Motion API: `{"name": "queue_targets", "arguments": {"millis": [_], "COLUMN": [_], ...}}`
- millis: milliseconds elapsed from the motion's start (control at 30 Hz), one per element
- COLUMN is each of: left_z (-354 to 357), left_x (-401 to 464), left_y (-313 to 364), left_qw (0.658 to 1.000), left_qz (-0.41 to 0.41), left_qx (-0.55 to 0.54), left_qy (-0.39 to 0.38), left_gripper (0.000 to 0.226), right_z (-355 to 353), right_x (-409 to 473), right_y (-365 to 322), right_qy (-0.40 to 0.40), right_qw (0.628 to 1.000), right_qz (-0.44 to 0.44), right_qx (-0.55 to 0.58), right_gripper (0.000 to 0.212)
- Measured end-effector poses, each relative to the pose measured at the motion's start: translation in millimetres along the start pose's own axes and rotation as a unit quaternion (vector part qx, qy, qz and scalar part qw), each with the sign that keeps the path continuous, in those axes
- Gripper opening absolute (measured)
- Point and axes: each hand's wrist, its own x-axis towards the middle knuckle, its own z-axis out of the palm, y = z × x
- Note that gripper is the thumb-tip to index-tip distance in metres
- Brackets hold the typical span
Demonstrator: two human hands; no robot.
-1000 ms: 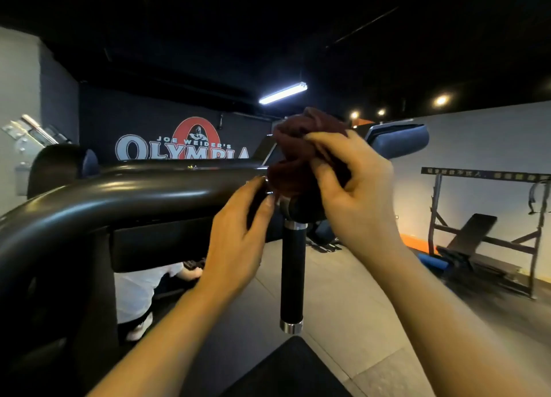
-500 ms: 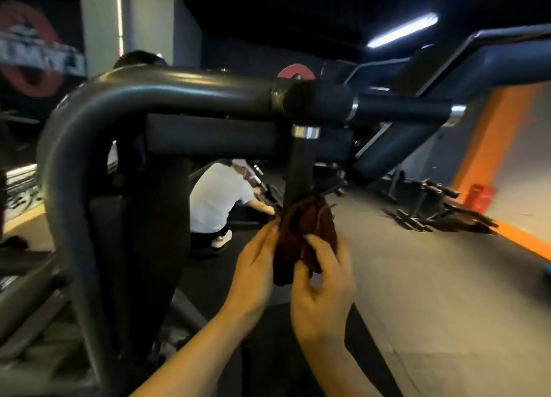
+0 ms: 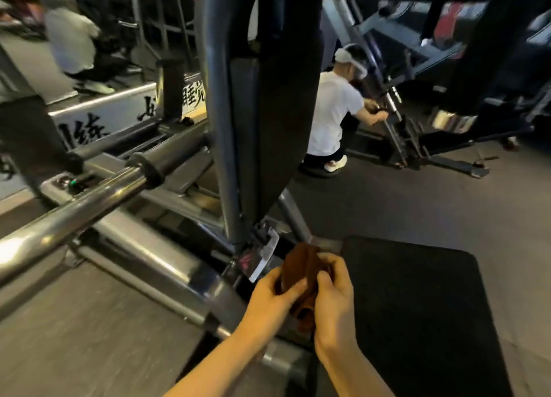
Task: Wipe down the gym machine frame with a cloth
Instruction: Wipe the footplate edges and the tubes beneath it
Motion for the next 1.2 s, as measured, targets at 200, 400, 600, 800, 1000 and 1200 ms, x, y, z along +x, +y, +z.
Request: {"name": "queue_targets", "arguments": {"millis": [200, 400, 600, 800, 1000, 1200], "left_z": [-43.8, -91.8, -134.5, -147.2, -155.4, -168.4], "left_x": [30.7, 65.4, 107.6, 166.2, 215.8, 220.5], "left_y": [-43.2, -44.1, -77.9, -63.1, -80.7, -159.4], "left_qw": [0.986, 0.988, 0.989, 0.992, 0.992, 0.976], "left_qz": [-0.007, -0.018, -0.044, 0.036, 0.067, -0.018], "left_qx": [-0.004, -0.044, -0.052, -0.048, 0.023, 0.134], "left_qy": [0.165, 0.144, 0.133, 0.111, 0.107, 0.172], "left_gripper": [0.014, 0.024, 0.023, 0.049, 0.062, 0.058], "right_z": [31.6, 80.6, 121.4, 178.9, 203.9, 146.9], "right_x": [19.6, 43.1, 77.8, 166.1, 207.9, 223.0], "right_y": [56.6, 84.6, 138.0, 151.8, 204.7, 302.5], "right_qy": [-0.061, -0.181, -0.051, 0.063, 0.09, 0.041], "right_qw": [0.984, 0.979, 0.991, 0.993, 0.994, 0.98], "right_qz": [0.02, 0.062, 0.11, 0.064, -0.01, 0.091], "right_qx": [-0.168, -0.07, -0.059, -0.073, -0.063, -0.169], "right_gripper": [0.053, 0.052, 0.038, 0.021, 0.03, 0.025]}}
